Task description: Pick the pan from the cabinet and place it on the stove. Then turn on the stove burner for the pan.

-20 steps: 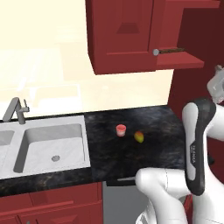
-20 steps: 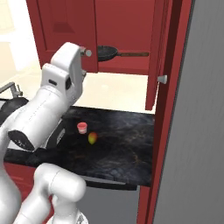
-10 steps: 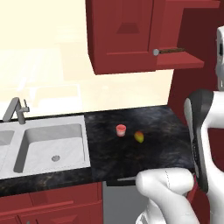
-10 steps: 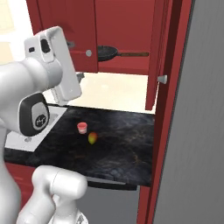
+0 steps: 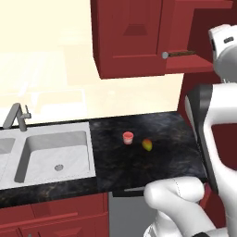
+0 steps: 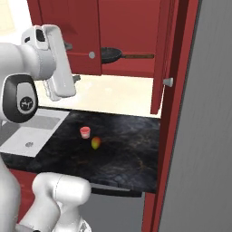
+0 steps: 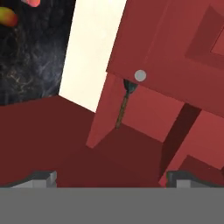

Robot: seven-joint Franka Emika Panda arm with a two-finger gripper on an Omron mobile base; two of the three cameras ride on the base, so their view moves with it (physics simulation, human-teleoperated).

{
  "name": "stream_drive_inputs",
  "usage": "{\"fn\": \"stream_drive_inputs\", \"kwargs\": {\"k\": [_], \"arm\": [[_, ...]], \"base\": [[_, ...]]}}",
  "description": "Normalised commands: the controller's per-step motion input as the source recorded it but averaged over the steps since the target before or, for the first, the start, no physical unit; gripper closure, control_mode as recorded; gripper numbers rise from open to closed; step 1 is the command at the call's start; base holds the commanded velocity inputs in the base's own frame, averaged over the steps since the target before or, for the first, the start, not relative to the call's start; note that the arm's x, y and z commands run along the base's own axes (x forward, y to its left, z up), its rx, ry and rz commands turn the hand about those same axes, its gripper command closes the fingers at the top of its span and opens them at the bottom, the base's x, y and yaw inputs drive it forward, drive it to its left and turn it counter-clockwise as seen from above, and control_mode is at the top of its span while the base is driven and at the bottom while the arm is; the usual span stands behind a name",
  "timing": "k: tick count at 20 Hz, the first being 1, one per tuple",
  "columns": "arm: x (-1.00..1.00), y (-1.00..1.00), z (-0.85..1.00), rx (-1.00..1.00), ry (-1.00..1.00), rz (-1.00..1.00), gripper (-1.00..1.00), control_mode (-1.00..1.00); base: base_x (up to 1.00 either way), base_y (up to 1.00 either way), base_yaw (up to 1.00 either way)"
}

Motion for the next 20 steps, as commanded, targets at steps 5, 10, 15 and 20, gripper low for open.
{"fn": "stream_drive_inputs", "kwargs": {"k": [5, 10, 15, 20], "arm": [[-0.02, 0.13, -0.32, 0.32, -0.15, 0.10, -1.00, -1.00], [0.00, 0.26, -0.08, 0.33, -0.07, 0.02, -1.00, -1.00], [0.00, 0.31, 0.11, 0.29, -0.04, -0.01, -1.00, -1.00], [0.00, 0.52, 0.14, 0.28, -0.01, -0.07, -1.00, -1.00]], "base": [[0.00, 0.00, 0.00], [0.00, 0.00, 0.00], [0.00, 0.00, 0.00], [0.00, 0.00, 0.00]]}}
